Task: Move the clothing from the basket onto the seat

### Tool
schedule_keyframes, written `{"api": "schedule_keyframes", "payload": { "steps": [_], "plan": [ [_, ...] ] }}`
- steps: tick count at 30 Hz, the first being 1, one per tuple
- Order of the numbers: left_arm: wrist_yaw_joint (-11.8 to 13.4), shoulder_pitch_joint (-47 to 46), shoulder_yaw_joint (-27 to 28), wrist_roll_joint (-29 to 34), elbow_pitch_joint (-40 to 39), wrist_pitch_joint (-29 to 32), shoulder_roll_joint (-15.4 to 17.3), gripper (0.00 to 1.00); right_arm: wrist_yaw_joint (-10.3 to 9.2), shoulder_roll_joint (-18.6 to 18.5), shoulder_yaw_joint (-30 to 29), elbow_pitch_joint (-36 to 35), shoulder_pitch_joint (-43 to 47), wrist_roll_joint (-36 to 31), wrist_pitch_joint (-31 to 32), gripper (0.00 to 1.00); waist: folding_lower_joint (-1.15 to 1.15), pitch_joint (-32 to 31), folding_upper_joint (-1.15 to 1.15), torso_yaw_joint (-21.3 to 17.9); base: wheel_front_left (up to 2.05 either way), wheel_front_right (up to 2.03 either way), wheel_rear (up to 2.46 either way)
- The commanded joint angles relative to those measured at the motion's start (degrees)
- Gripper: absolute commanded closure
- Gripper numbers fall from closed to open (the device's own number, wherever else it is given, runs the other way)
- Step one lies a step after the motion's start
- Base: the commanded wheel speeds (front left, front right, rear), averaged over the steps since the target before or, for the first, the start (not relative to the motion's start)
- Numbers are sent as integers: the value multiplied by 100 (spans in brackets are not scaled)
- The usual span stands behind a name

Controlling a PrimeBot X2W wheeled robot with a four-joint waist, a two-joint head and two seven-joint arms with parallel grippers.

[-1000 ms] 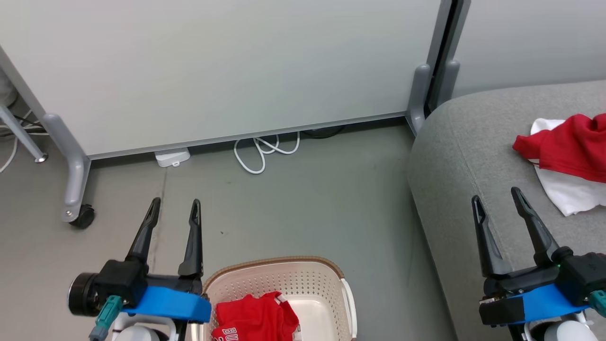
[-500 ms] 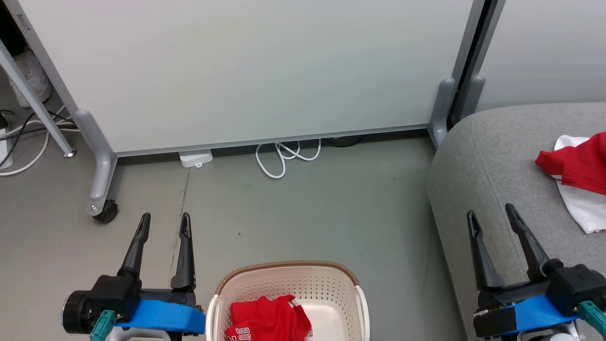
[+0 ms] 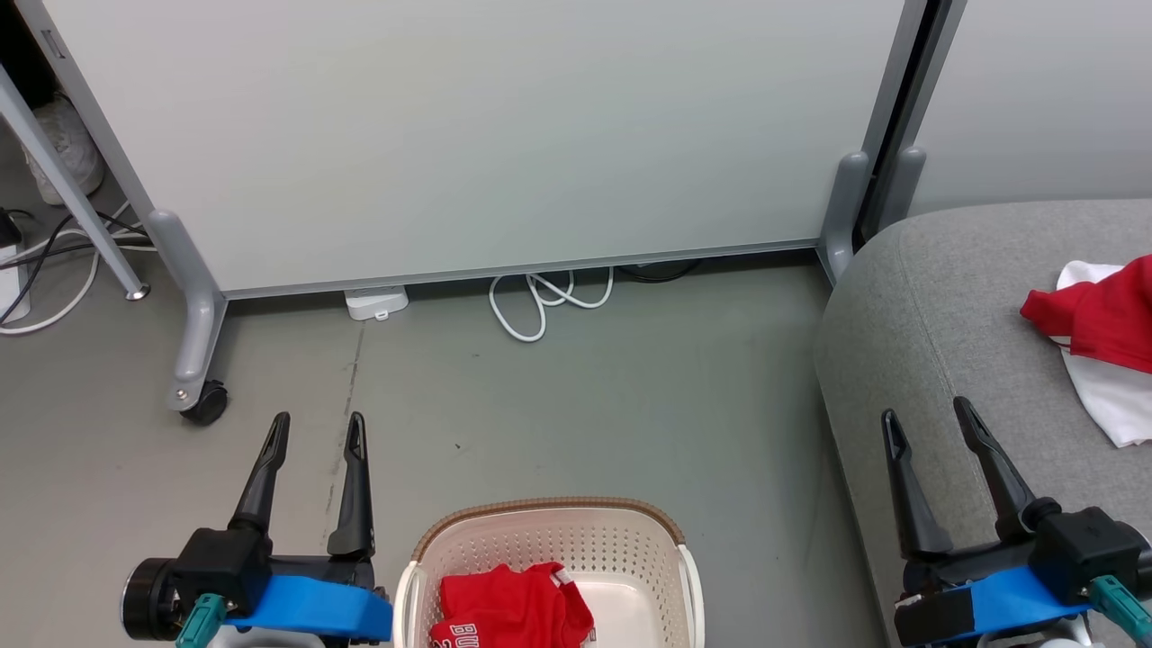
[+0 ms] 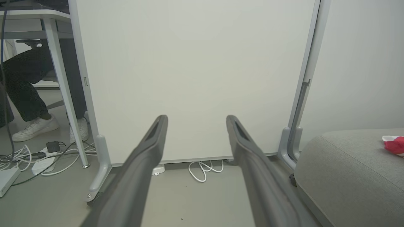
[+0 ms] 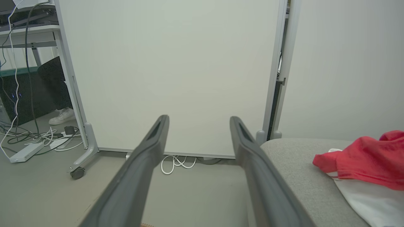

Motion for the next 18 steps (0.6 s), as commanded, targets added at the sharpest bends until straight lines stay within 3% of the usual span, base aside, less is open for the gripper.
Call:
{"api": "schedule_keyframes", "payload": {
  "steps": [1,18],
  "plan": [
    [-25,-5,30,12,9,-17,-6,0,3,21,3,18,87,-13,-3,0,0,-1,0,1,0,0,0],
    [-51,-191,-134,-19,277,-16,-6,0,3,-1,3,43,59,16,-3,0,0,-6,0,4,0,0,0]
  ]
}}
